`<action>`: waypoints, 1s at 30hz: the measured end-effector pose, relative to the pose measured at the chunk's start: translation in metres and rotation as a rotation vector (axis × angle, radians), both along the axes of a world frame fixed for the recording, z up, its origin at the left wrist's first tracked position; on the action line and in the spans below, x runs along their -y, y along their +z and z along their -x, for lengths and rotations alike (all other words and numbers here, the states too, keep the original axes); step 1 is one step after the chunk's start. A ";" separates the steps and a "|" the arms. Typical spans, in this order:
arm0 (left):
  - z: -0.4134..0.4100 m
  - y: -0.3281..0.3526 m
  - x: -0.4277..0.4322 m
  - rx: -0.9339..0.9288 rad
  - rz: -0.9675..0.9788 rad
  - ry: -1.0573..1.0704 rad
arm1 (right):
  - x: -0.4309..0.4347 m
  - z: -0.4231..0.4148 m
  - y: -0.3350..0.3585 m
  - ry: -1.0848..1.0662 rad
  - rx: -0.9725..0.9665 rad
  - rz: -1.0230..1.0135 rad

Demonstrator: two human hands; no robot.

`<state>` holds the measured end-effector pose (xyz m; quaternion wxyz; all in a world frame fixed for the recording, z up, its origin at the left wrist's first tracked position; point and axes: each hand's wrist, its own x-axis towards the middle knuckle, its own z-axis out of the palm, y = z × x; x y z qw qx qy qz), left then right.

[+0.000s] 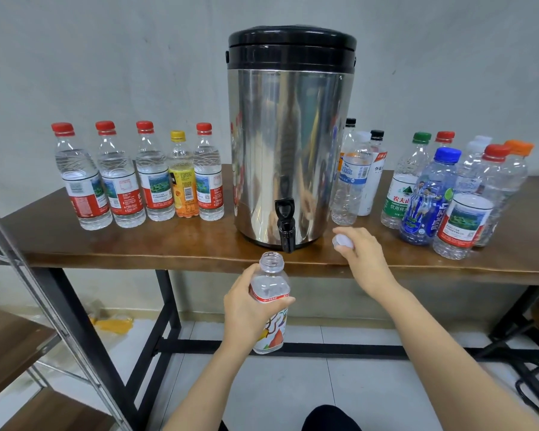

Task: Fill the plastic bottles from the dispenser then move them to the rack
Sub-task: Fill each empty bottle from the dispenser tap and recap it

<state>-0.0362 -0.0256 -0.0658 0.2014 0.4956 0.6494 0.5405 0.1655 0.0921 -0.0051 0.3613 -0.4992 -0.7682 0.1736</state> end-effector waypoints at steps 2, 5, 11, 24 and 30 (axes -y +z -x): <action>0.004 0.009 0.007 0.014 -0.015 -0.002 | 0.018 0.008 0.021 0.078 -0.135 -0.127; 0.010 0.026 0.016 0.051 -0.045 -0.001 | 0.051 0.025 0.065 0.271 -0.306 -0.158; 0.021 0.045 0.032 0.028 -0.108 -0.003 | 0.081 0.062 0.112 0.649 -0.036 -0.045; 0.046 0.048 0.054 -0.026 -0.123 0.017 | 0.087 0.106 0.119 0.780 0.247 0.046; 0.052 0.047 0.058 -0.054 -0.106 0.011 | 0.088 0.115 0.120 0.755 0.320 0.054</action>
